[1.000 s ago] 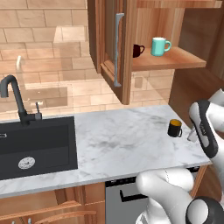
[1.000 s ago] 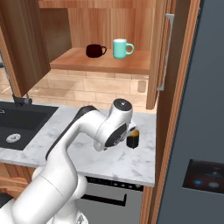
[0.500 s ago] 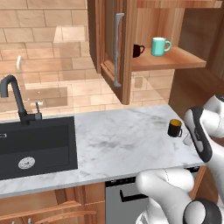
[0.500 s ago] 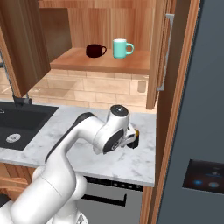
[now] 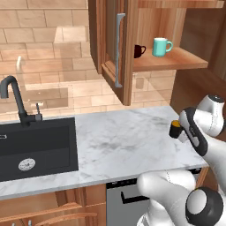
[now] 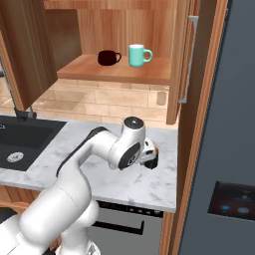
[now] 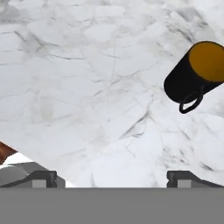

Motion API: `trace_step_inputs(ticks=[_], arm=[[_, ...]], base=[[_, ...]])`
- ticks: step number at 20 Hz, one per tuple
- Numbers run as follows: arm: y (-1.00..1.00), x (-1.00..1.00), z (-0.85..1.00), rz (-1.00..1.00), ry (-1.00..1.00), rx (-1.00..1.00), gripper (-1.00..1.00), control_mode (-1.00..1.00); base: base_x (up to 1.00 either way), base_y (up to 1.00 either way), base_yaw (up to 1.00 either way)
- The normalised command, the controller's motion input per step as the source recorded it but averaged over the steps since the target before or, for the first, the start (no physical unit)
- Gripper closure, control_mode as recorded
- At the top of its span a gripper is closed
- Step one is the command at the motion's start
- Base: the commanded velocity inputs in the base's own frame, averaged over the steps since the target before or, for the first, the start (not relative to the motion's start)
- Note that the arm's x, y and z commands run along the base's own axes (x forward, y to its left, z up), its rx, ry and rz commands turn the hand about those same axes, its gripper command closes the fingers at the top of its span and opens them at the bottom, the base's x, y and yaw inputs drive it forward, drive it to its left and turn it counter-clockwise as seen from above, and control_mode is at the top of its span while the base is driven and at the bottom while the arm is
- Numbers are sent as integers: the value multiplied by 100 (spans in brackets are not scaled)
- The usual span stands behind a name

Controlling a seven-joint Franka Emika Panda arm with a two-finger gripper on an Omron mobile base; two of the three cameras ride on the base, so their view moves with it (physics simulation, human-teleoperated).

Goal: Pick the mug on the counter and place it in the cabinet with the handle facing the right, like the mugs already inside.

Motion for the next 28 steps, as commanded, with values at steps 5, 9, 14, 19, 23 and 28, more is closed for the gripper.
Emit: trace_step_inputs(ticks=[5, 9, 14, 19, 23, 28], arm=[[-19, 35, -1, -8, 6, 0, -100, -100], [-31, 19, -6, -8, 6, 0, -100, -100], [-29, 7, -13, -9, 7, 1, -100, -100], [-15, 9, -21, -10, 6, 1, -100, -100], [0, 29, -19, -6, 1, 0, -100, -100], [0, 32, -20, -3, -1, 0, -100, -100]], base=[[0, 0, 0], [0, 0, 0], [0, 0, 0], [0, 0, 0], [0, 0, 0], [0, 0, 0]])
